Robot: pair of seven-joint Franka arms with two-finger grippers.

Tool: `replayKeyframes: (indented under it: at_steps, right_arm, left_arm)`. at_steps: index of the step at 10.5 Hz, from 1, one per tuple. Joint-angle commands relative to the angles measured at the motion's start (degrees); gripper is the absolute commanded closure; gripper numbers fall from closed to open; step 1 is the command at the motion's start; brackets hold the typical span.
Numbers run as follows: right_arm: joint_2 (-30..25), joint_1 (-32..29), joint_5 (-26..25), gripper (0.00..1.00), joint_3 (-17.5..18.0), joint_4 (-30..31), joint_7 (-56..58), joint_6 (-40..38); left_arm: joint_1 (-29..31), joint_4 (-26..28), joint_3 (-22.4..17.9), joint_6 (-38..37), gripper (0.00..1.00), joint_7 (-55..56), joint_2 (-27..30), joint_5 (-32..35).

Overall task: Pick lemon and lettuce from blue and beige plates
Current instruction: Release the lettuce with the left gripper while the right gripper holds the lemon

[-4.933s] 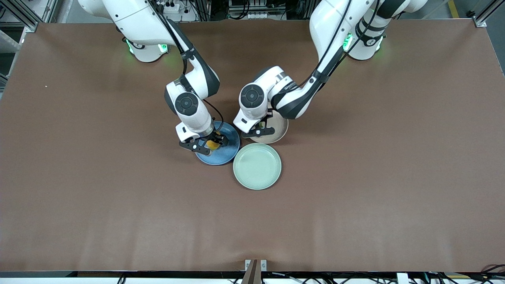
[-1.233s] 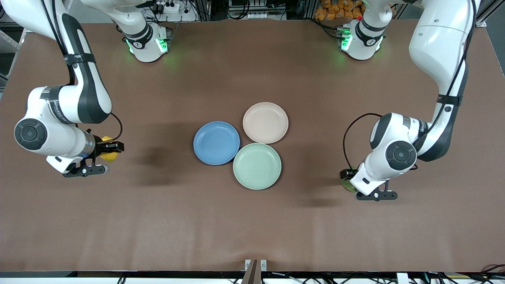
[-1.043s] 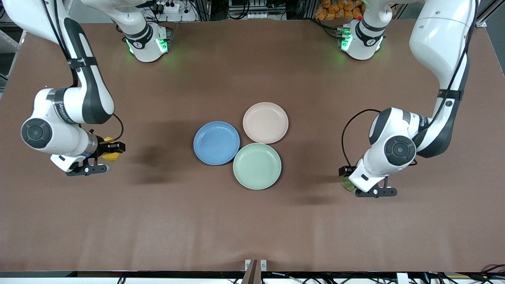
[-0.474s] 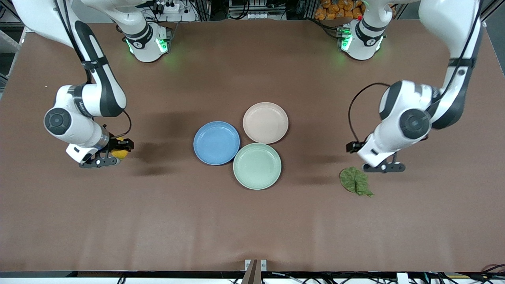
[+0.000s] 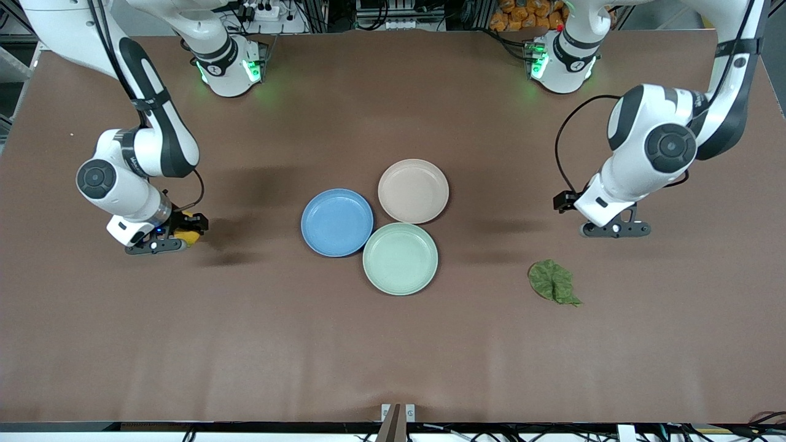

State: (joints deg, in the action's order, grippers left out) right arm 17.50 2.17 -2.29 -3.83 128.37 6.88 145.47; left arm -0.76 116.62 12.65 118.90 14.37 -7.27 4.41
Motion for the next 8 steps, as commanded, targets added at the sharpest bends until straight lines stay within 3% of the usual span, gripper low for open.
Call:
replayKeyframes:
  at_steps: [1,5,7,8]
  right_arm:
    - [1.21,-1.47,-0.96,0.71,0.67,3.02,1.03,6.03]
    - [5.26,-2.17,-0.96,0.7,0.67,3.9,1.03,12.19]
    - [6.14,-2.26,-0.88,0.67,0.76,3.9,1.03,13.09]
    - [6.5,-2.34,-0.88,0.48,0.76,3.9,1.03,13.26]
  left_arm:
    - [0.05,-1.99,-0.25,0.37,0.0,-1.8,2.96,-2.21]
    - [-0.82,-11.84,-0.25,-1.81,0.0,-1.8,3.58,-2.3]
    - [-1.09,-16.41,-0.25,-9.43,0.0,-1.89,4.89,-2.3]
    - [-1.44,-17.39,-0.17,-12.87,0.0,-1.89,6.55,-2.39]
